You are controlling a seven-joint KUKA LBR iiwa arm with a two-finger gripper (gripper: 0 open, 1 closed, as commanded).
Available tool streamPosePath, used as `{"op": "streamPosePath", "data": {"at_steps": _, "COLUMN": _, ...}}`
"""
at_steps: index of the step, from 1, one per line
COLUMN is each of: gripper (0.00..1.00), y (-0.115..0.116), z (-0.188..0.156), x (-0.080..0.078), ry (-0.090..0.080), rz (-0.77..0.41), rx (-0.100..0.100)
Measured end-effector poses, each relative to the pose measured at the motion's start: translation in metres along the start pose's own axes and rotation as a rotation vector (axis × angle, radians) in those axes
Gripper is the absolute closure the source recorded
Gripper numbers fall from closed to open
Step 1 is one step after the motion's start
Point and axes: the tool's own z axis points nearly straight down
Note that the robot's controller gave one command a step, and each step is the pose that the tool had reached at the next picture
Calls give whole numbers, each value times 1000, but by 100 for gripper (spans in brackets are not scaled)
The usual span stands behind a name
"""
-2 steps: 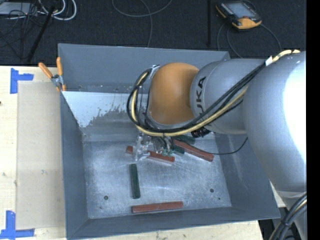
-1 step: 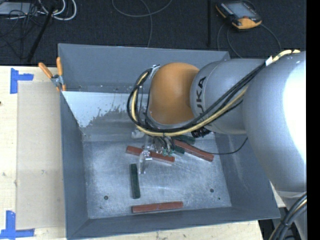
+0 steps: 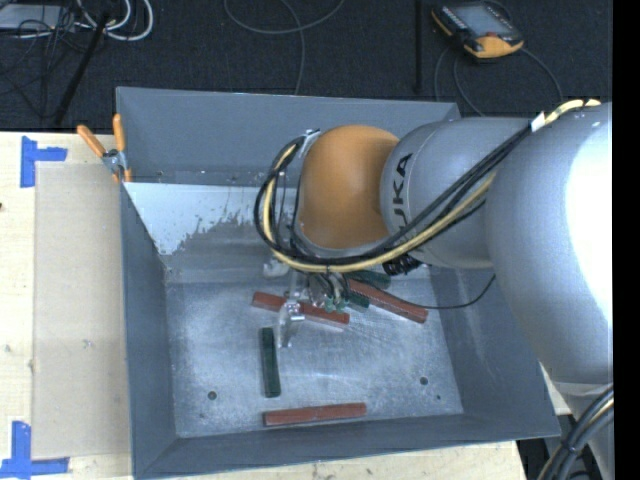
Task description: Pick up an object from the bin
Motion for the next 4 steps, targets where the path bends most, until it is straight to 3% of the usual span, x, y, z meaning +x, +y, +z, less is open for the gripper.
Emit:
{"op": "streamPosePath", "data": {"at_steps": 1, "gripper": 100, "y": -49, "z": 27, "x": -9, "ry": -14, "rz": -218, "rx": -3}}
{"op": "streamPosePath", "data": {"at_steps": 2, "gripper": 100, "y": -50, "z": 27, "x": -9, "ry": -14, "rz": -217, "rx": -3}}
{"op": "streamPosePath", "data": {"at_steps": 3, "gripper": 100, "y": -61, "z": -91, "x": -6, "ry": -2, "rz": -236, "rx": 0}}
{"op": "streamPosePath", "data": {"at_steps": 4, "gripper": 100, "y": -61, "z": -91, "x": -6, "ry": -2, "rz": -236, "rx": 0}}
